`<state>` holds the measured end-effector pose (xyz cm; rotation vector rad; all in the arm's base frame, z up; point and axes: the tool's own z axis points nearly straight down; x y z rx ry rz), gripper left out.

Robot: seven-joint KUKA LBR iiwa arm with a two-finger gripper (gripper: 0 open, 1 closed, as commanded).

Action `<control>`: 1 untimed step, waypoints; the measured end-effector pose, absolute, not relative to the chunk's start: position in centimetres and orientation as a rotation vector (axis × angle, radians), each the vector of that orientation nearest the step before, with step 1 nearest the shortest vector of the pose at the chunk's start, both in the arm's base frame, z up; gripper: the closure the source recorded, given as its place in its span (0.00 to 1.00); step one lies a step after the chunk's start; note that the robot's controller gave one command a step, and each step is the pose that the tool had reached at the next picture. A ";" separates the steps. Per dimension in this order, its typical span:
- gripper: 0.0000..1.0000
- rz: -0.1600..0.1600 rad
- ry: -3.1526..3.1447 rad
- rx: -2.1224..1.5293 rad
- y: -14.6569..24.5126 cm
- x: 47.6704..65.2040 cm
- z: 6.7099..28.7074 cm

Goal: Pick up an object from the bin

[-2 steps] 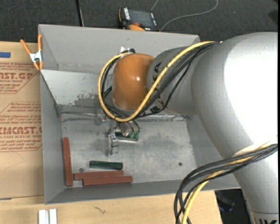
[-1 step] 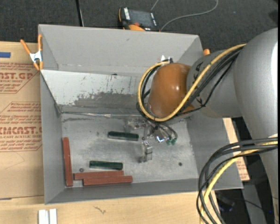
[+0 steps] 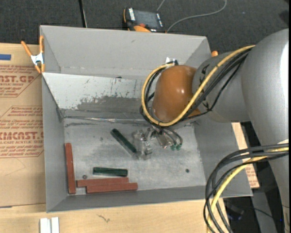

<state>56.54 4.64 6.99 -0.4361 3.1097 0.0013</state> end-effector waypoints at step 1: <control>0.00 0.002 3.110 -0.437 4.7 56.5 7.0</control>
Offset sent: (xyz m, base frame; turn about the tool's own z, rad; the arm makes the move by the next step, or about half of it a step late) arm 0.0000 0.0000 0.0000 0.0000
